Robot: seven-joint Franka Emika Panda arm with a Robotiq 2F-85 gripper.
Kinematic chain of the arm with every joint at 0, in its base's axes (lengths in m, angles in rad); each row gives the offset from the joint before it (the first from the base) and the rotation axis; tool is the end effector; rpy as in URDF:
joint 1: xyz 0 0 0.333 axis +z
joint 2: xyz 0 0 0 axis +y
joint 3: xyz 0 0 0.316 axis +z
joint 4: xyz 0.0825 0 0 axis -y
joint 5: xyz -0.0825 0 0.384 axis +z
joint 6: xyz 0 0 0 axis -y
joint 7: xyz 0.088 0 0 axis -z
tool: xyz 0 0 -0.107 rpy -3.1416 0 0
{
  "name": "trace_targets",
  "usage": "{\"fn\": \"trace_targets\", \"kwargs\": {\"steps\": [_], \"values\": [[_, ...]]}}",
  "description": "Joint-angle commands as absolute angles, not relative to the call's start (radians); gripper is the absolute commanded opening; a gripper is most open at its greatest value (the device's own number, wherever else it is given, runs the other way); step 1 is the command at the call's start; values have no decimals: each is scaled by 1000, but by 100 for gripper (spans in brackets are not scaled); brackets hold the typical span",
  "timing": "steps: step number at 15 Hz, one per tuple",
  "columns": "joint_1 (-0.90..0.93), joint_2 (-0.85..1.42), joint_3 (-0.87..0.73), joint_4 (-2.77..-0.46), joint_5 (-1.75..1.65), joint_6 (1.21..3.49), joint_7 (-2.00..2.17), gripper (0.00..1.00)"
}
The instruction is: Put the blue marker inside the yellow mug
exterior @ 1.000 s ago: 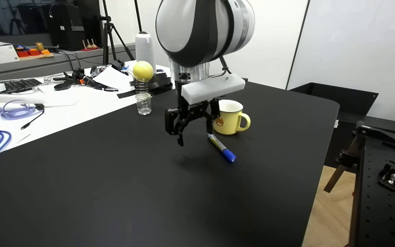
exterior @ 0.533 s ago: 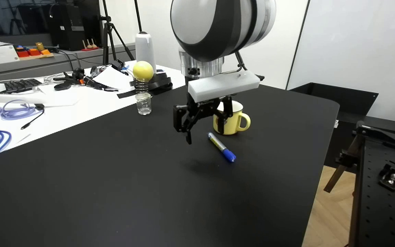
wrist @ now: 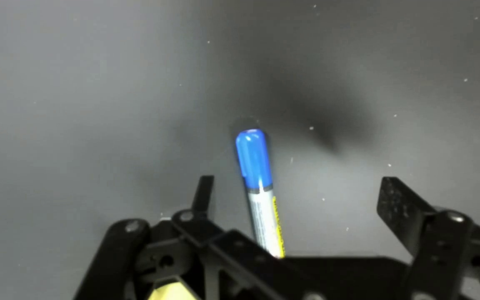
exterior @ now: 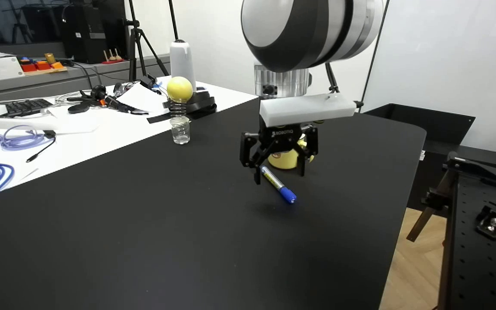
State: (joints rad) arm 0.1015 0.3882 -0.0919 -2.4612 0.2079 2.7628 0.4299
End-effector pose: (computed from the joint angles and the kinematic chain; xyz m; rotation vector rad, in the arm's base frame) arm 0.4636 -0.0079 0.1369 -2.9787 0.9400 0.1356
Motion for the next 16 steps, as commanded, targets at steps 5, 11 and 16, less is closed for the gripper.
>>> {"fn": "trace_targets", "kwargs": {"steps": [5, 11, 16], "values": [[16, 372, -61, -2499, 264, 2804, 361, 100], [-1, 401, -61, -2455, 246, 2797, 311, 100], [1, 402, -60, -2452, 247, 2796, 292, 100]]}}
